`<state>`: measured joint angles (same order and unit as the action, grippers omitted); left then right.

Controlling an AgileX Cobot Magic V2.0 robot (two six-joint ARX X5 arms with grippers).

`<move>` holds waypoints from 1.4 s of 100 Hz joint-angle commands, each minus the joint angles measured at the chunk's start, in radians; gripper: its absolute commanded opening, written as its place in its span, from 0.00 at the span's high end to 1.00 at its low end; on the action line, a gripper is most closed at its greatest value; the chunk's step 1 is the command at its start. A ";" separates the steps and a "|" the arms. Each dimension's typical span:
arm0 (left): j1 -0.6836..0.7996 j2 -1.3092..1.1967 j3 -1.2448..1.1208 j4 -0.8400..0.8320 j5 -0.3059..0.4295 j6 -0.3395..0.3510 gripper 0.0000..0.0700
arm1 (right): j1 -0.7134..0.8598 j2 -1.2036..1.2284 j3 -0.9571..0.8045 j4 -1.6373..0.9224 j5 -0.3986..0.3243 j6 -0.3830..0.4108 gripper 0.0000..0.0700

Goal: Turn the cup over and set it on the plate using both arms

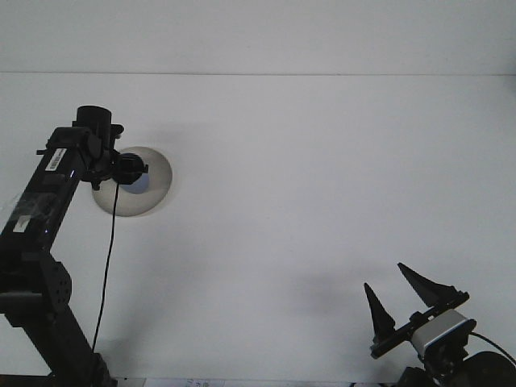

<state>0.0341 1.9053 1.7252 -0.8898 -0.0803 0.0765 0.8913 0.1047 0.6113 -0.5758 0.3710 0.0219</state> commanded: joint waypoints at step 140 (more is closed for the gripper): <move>-0.154 -1.566 -0.933 0.311 0.247 -0.382 0.22 | 0.012 0.000 0.000 0.022 0.004 -0.011 0.30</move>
<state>-0.1165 0.3946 0.8520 -0.6067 0.1524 -0.2348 0.8909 0.1047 0.6106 -0.5648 0.3714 0.0219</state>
